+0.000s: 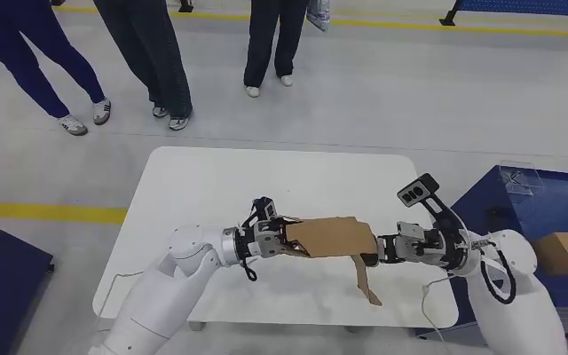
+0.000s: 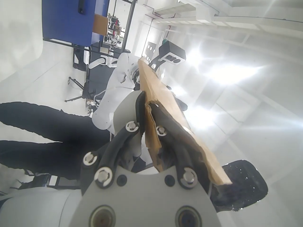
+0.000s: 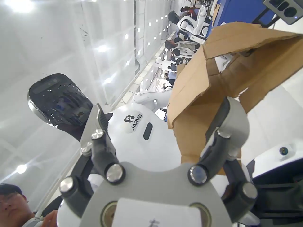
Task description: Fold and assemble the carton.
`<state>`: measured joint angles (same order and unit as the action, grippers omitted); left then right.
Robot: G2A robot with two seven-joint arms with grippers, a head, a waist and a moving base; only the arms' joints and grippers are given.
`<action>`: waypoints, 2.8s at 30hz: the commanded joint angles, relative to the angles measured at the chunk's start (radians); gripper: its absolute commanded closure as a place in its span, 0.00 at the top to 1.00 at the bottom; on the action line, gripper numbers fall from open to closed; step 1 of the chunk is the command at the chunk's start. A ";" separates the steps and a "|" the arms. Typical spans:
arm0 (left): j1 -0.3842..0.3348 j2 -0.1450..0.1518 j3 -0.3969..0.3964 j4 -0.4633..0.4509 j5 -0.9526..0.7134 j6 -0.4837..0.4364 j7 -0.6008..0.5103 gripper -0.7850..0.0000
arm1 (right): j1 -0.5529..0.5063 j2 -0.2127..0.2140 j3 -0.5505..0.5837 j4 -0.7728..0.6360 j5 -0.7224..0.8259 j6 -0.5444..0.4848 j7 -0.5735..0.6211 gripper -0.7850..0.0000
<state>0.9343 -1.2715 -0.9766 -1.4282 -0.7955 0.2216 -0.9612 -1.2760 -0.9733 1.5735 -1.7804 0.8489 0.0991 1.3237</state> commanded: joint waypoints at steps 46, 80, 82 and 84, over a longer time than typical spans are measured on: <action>-0.010 -0.028 0.058 0.040 0.080 -0.008 0.101 1.00 | 0.011 0.007 -0.053 0.057 -0.003 0.177 -0.164 0.00; 0.054 -0.019 -0.031 -0.035 0.069 -0.105 0.212 1.00 | 0.058 0.015 -0.038 0.173 0.015 0.070 0.020 0.00; 0.084 -0.014 -0.070 -0.068 0.064 -0.162 0.234 1.00 | 0.064 0.016 -0.036 0.198 0.006 0.031 0.054 0.00; 0.114 -0.008 -0.104 -0.109 0.060 -0.218 0.231 1.00 | 0.068 0.016 -0.041 0.221 0.011 0.011 0.084 0.00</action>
<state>1.0344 -1.2821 -1.0651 -1.5183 -0.7376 0.0311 -0.7286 -1.2092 -0.9575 1.5346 -1.5688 0.8585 0.1173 1.3965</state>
